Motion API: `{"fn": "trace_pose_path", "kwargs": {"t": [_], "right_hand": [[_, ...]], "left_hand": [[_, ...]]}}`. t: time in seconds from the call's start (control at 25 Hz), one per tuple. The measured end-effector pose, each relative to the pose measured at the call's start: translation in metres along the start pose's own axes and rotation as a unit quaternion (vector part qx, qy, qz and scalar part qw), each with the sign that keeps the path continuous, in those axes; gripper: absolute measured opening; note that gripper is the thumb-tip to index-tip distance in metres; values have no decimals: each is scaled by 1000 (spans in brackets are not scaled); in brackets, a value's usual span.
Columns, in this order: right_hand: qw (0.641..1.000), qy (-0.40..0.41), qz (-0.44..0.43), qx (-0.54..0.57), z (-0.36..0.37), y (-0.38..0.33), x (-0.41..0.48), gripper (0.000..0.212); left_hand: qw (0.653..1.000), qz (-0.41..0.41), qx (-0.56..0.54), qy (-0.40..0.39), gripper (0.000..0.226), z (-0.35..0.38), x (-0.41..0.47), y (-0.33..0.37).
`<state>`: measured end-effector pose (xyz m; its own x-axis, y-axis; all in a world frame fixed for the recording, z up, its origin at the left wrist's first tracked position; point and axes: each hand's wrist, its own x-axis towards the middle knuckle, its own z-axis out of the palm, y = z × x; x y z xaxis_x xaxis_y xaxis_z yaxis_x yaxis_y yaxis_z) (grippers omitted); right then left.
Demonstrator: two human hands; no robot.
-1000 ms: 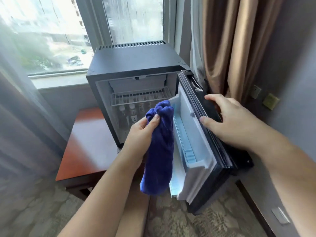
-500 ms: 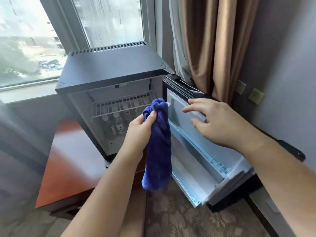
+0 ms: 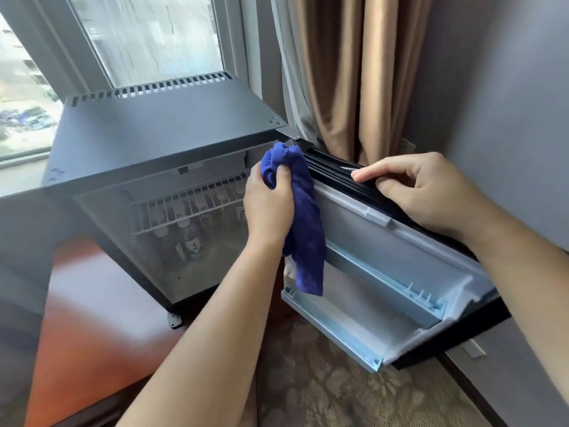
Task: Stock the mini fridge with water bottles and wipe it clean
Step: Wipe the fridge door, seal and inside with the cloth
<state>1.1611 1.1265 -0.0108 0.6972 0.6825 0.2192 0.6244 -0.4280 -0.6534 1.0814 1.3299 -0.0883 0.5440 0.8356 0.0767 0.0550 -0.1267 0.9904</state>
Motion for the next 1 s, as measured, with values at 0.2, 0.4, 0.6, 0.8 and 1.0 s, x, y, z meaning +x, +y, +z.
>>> {"fn": "trace_pose_path", "kwargs": {"t": [0.2,0.4,0.6,0.8,1.0], "right_hand": [[1000,-11,-9,3,3,5,1,40],[994,62,-1,87,-9,11,9,30],[999,41,-11,21,-11,15,9,32],[998,53,-13,29,-8,18,7,32],[997,33,4,72,-8,16,9,28]], "left_hand": [[994,101,28,-19,31,22,-51,6],[974,187,75,-100,34,49,-114,14],[975,194,110,-18,30,39,-78,4],[985,108,79,110,26,1,2,6],[994,62,63,70,16,6,11,7]]}}
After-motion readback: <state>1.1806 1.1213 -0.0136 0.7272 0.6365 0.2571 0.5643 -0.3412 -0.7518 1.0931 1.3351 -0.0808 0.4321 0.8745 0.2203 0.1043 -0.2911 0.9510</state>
